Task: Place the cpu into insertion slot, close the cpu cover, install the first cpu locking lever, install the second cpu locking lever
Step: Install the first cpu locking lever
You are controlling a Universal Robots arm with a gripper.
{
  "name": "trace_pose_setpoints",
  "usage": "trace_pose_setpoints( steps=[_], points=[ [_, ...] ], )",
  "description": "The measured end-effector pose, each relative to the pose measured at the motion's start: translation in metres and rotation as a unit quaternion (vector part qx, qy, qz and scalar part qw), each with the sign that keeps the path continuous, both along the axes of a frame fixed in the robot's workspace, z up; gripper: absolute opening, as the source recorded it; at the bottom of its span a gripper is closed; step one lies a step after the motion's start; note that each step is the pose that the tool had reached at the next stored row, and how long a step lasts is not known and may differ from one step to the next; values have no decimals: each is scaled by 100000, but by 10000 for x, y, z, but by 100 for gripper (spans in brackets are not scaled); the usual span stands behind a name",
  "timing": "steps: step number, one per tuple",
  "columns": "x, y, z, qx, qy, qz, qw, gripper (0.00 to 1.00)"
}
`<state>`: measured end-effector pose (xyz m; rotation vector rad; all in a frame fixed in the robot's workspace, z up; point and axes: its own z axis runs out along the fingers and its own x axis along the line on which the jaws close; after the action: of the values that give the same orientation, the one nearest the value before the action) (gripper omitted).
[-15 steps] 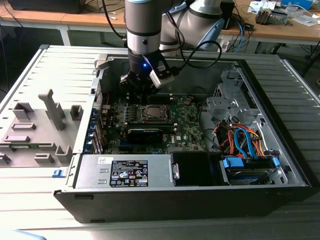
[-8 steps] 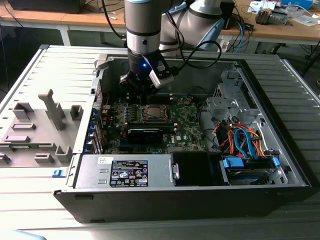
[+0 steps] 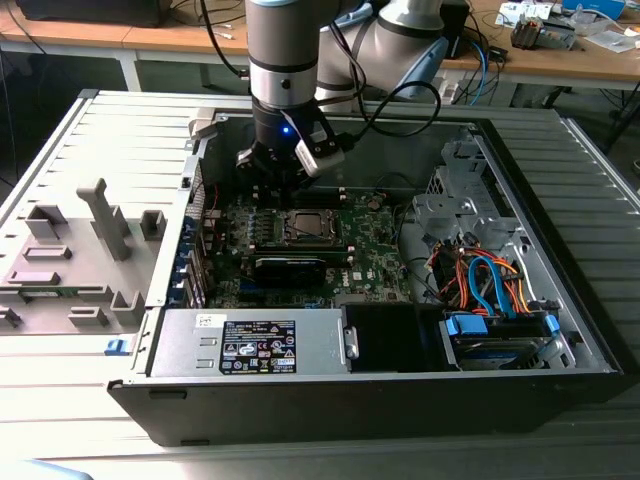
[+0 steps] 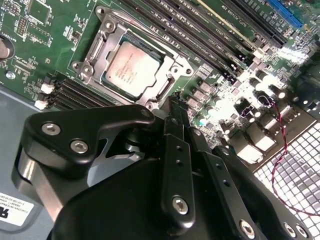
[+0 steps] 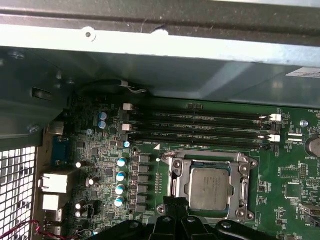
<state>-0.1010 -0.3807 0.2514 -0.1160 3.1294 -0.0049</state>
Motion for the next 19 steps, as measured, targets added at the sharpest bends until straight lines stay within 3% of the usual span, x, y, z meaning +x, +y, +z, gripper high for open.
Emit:
trace_pose_setpoints(
  steps=[2,3,4,10,19],
  points=[
    [-7,1,6,398,-6,-8,99999,11],
    [-23,1,21,1577,-12,-13,99988,11],
    [-33,1,24,2522,-8,-8,99968,11],
    [-48,1,33,3024,-7,-11,99954,11],
    [-76,1,33,3110,-8,-9,99952,11]
  ],
)
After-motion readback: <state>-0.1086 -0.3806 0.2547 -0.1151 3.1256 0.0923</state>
